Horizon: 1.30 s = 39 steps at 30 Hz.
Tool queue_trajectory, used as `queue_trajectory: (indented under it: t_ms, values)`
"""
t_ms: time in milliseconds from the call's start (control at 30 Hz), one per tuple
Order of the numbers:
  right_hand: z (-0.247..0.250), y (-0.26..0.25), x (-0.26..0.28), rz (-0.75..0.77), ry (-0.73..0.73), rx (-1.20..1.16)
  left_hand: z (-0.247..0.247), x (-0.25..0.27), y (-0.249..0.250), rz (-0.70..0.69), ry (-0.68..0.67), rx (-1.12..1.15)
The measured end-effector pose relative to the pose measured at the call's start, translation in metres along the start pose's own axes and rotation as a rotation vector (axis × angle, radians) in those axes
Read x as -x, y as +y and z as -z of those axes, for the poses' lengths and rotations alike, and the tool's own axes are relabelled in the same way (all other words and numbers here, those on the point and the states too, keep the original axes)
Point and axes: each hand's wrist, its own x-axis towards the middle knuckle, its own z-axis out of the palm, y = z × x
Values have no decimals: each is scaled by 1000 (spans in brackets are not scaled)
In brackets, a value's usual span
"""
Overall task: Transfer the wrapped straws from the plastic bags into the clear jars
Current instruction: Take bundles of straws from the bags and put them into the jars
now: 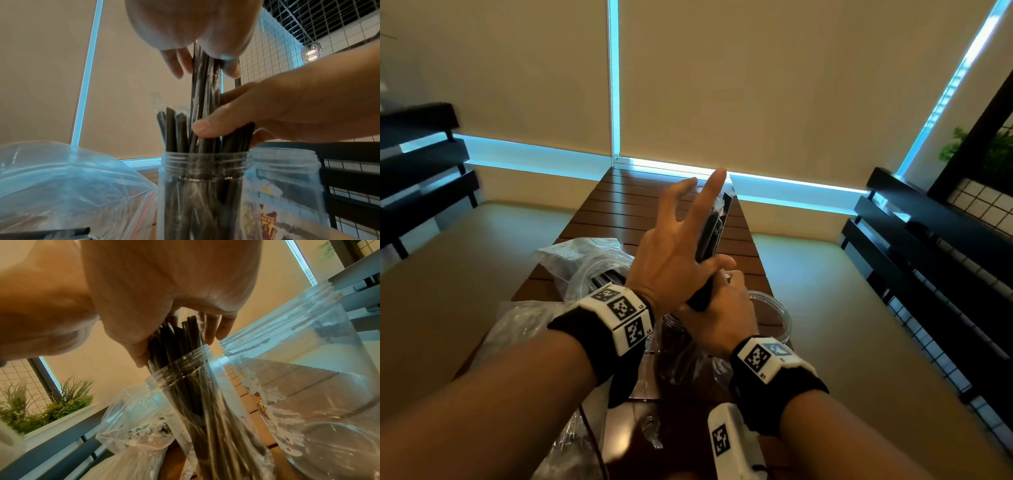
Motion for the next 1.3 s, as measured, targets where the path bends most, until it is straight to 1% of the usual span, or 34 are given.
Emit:
queue_trajectory:
  t_ms: [100,233,300,400,467,533,700,733,833,867,933,1000,1033,1100,1133,1200,1233,1300]
  values:
    - [-3,0,2,11,7,27,0,1,-1,-29,-8,-9]
    - [-2,-1,4,7,31,7,9,-13,0,-55,78,11]
    - [-2,-2,4,6,32,32,14,-24,2,-96,89,-16]
    - [-2,-5,3,11,59,58,13,-31,0,-207,6,-123]
    - [-3,-6,3,14,76,59,8,-25,-2,-243,-49,-102]
    - [-5,-6,2,12,76,72,0,-11,-8,-222,-93,-72]
    - [-6,-3,-1,16,-11,157,-14,27,-27,-83,-245,-88]
    - [-6,-2,-1,26,-3,143,-13,31,-30,-85,-248,-121]
    - [-4,-1,3,25,44,17,-11,36,-38,-190,-234,-290]
    - [-3,-1,4,14,58,-16,-11,37,-41,-187,-245,-322]
    - [-1,-3,4,18,82,-41,-12,40,-46,-94,-311,-292]
    - [-1,-3,3,24,81,-26,-14,45,-49,11,-388,-189]
    - [0,-3,2,34,82,-10,-13,47,-49,18,-399,-164]
    - [2,-1,2,63,100,23,-11,45,-45,-22,-371,-164]
    - [4,-1,1,78,108,35,-10,41,-43,-14,-340,-149]
    - [8,-1,0,107,96,46,-7,29,-39,90,-298,-64]
    - [9,-3,-1,127,77,54,-8,24,-40,146,-317,-15]
    - [9,-6,-5,172,23,81,-12,18,-42,197,-448,24]
